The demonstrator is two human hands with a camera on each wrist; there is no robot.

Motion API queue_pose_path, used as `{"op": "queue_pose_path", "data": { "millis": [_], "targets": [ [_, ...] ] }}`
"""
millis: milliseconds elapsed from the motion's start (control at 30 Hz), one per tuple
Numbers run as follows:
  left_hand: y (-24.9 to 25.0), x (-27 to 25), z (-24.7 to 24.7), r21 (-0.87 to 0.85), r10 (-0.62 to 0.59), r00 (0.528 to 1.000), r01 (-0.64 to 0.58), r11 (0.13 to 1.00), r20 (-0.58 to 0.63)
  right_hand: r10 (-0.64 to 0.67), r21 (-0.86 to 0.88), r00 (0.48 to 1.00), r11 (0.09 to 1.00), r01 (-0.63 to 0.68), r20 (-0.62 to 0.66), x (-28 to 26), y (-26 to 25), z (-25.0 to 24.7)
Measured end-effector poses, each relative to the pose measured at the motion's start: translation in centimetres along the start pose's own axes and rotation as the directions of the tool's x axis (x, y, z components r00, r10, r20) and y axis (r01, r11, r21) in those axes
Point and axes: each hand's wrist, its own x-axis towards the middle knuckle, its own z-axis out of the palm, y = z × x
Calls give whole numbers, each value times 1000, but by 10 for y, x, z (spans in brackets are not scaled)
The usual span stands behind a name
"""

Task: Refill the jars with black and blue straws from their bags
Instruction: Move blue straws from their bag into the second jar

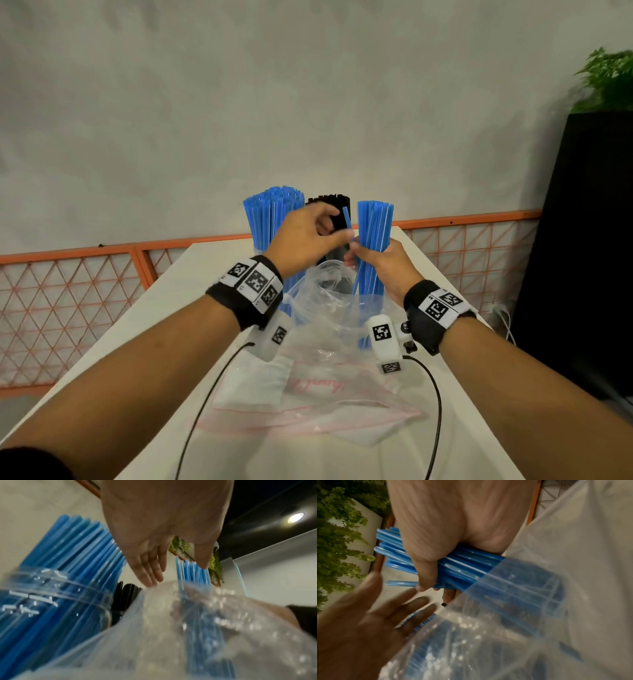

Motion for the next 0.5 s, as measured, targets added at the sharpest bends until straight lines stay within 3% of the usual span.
{"op": "queue_pose_path", "data": {
  "millis": [67, 100, 233, 500],
  "targets": [
    [2, 0, 15, -122, -103, 976, 128, 984, 192, 4, -34, 1000, 999, -3, 11, -1, -1, 1],
    [3, 1, 21, -201, -112, 966, 160, 966, 232, 5, -38, 1000, 999, -4, 18, -1, -2, 2],
    [12, 6, 31, -329, -96, 978, 153, 932, 185, -9, -49, 999, 999, 11, 34, -1, -3, 4],
    [15, 12, 31, -438, -84, 967, 185, 880, 240, -28, -51, 999, 998, 30, 40, -2, -4, -1]
  ]
}}
